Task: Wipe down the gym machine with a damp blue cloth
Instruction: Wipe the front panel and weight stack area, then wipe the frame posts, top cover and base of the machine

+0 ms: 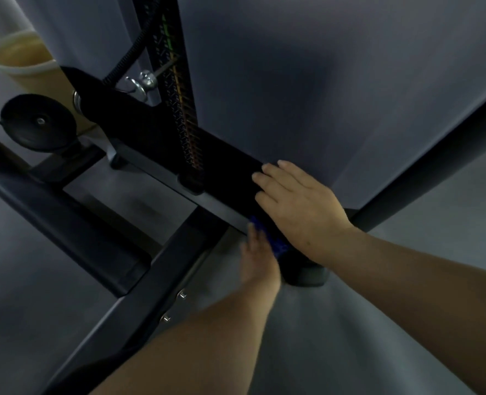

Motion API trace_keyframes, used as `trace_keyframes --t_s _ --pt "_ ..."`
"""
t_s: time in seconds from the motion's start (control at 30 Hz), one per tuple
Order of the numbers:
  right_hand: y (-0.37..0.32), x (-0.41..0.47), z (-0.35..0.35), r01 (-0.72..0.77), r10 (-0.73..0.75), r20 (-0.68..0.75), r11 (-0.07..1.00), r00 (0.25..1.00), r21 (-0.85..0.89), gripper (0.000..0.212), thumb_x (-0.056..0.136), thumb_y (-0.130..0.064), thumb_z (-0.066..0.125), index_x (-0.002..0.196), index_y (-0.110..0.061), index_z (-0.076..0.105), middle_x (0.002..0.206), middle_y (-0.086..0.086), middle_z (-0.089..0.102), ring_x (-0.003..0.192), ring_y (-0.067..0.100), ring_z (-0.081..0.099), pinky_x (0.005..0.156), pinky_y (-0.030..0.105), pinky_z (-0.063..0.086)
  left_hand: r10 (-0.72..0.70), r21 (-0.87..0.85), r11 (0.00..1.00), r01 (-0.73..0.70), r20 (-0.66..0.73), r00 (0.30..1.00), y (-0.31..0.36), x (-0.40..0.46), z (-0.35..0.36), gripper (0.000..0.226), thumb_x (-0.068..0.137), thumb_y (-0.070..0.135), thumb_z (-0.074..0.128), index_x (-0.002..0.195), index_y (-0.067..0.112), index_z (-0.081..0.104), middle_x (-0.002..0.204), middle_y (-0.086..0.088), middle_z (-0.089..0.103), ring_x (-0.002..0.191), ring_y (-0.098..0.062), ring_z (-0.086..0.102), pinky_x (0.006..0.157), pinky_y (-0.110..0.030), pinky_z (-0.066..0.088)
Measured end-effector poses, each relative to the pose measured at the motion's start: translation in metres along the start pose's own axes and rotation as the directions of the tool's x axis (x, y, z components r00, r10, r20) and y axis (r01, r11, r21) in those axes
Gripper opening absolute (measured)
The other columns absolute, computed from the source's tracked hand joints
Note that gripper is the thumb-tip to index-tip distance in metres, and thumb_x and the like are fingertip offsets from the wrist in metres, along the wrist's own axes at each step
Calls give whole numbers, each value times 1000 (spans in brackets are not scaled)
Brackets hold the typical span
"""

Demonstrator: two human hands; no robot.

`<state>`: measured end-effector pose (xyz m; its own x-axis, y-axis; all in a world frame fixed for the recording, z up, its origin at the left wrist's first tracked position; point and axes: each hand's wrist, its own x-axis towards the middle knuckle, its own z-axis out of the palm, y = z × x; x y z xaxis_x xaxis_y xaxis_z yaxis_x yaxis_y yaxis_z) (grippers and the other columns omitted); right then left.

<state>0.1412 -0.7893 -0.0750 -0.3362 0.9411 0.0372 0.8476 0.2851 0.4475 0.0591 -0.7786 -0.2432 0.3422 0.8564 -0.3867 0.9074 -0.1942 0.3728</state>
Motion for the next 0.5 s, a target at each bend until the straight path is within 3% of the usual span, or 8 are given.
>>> trace_keyframes --t_s 0.07,0.17,0.2,0.23,0.27,0.33,0.4,0.5 --pt "-6 -12 16 -18 17 6 996 1000 87 35 76 -14 65 110 -12 72 132 11 61 126 29 54 116 40 27 -148 -35 988 147 -7 989 -13 15 -16 73 100 9 40 157 15 -5 163 -5 -18 149 -32 6 113 -35 25" --pt "-30 -35 33 -87 139 -176 958 975 274 17 66 -1 78 81 -7 71 89 12 69 87 23 58 82 34 51 1 -9 1000 -1 80 997 10 9 -14 65 101 23 43 156 14 9 164 -5 3 151 -25 1 114 -34 23" --pt "-39 -46 36 -161 268 -207 892 941 423 13 69 10 73 73 -1 67 75 17 64 75 23 50 75 36 45 38 -127 992 -27 90 995 20 2 -9 63 100 23 47 154 13 18 163 -5 14 150 -21 9 111 -29 24" --pt "-48 -62 41 -280 415 -116 769 903 575 16 73 15 66 72 -1 65 71 17 61 71 24 46 72 39 19 29 -313 950 -1 86 996 30 -4 -4 59 97 18 50 151 10 26 159 -9 25 147 -20 21 107 -25 26" --pt "-54 -75 42 -459 536 67 643 842 613 16 79 8 64 75 -8 64 75 6 60 73 21 49 74 17 41 -17 -505 861 64 97 995 36 -12 -3 55 94 10 53 146 6 35 152 -13 37 141 -23 34 105 -24 30" --pt "-55 -99 53 -779 624 485 375 613 502 18 87 -12 55 82 -30 56 88 -11 55 86 18 57 63 31 40 -225 -751 598 279 177 958 44 -14 -9 41 90 1 57 130 6 51 131 -17 56 123 -30 54 92 -25 41" --pt "-44 -106 67 -861 655 612 119 442 495 21 88 -12 49 86 -29 59 94 -9 59 85 18 57 66 30 41 -318 -852 320 414 315 894 52 -10 -16 27 91 -3 56 115 10 59 117 -15 61 111 -32 61 84 -32 47" --pt "-30 -97 82 -839 688 664 -149 292 523 22 86 -6 51 91 -24 63 89 -3 61 80 16 53 61 24 39 -242 -839 96 536 502 830 76 -13 -37 14 98 3 49 107 6 59 101 -8 60 84 -19 59 69 -29 51"
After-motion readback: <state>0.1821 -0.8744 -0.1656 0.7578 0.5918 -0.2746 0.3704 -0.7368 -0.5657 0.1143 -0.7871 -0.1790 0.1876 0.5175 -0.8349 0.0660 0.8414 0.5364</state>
